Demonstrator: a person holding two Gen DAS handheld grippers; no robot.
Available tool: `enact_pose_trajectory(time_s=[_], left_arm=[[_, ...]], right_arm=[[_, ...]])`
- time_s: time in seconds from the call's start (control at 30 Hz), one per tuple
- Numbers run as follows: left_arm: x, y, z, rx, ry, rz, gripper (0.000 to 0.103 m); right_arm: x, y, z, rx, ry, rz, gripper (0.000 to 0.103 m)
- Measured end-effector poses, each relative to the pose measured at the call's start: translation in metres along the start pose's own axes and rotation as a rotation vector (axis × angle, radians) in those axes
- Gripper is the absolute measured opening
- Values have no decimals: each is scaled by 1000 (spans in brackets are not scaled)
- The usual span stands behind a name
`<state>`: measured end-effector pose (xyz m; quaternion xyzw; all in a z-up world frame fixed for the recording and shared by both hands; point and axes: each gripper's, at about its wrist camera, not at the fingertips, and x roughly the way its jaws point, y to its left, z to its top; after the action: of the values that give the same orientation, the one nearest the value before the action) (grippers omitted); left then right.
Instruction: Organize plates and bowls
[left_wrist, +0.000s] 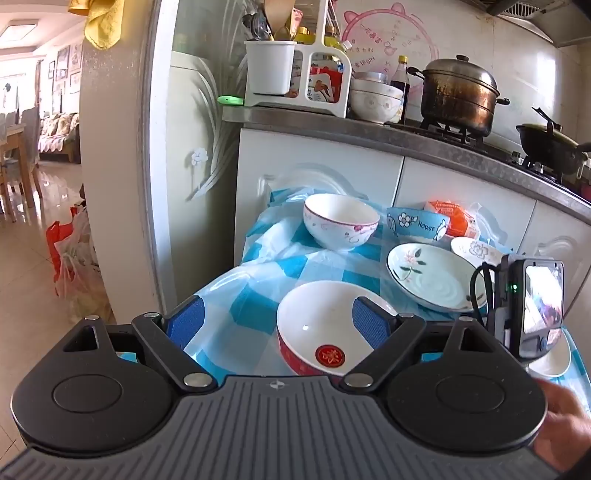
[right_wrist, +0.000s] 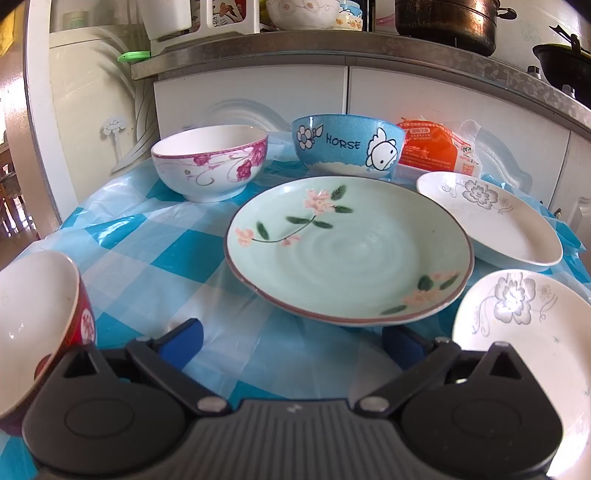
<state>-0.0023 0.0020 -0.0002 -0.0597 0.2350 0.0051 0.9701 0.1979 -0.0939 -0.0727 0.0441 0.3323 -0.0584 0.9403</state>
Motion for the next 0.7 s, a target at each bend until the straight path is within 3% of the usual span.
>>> enact_pose_trajectory(time_s=[0.37, 0.5, 0.7], left_arm=[[-6, 5, -4, -6, 35, 29, 103], [-11, 10, -5, -31, 32, 39, 103], [-20, 12, -7, -64, 29, 47, 103]], right_arm=[[-4, 2, -2, 3, 0, -10, 102], [-17, 4, -11, 25, 1, -41, 102], [-53, 9, -34, 57, -16, -9, 102]])
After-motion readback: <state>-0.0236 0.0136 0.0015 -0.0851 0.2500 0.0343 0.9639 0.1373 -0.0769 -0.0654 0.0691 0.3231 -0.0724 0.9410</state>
